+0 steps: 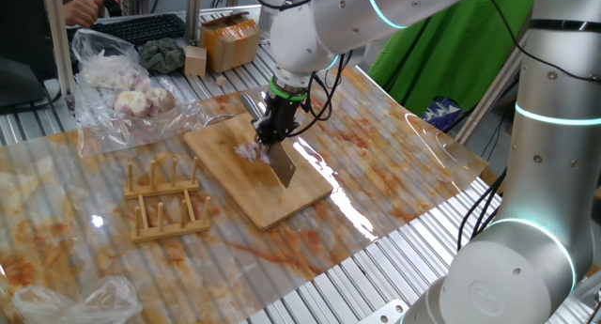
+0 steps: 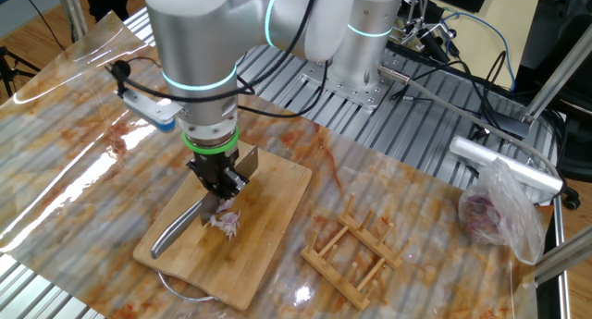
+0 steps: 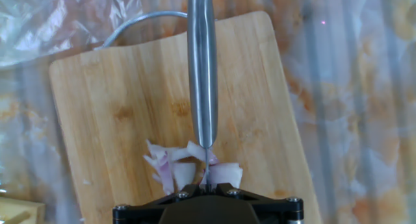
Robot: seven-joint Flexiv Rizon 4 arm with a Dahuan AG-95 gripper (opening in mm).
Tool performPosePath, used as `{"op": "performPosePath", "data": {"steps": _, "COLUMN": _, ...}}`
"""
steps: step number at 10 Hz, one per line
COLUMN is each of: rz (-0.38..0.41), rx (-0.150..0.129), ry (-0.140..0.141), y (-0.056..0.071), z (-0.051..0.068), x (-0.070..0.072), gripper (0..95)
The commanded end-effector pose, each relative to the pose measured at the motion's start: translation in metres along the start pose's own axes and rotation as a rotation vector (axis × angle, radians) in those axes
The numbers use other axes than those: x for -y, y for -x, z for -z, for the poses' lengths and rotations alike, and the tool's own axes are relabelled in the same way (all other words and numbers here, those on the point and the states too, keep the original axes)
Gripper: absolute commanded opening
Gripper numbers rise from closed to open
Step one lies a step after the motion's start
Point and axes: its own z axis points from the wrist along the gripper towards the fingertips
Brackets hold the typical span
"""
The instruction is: Chop the onions
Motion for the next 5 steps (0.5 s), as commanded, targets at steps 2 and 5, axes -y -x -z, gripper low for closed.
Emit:
{"op": "performPosePath", "data": {"steps": 2, "rz": 0.011, "rx": 0.066, "ry": -0.003, "y": -0.004, "z": -0.020, "x": -0.001, "gripper": 0.0}}
{"op": "performPosePath", "data": {"steps": 5, "rz": 0.004, "rx": 0.022, "ry": -0.010, "y": -0.001, "z": -0.005, "x": -0.004, "gripper": 0.0}}
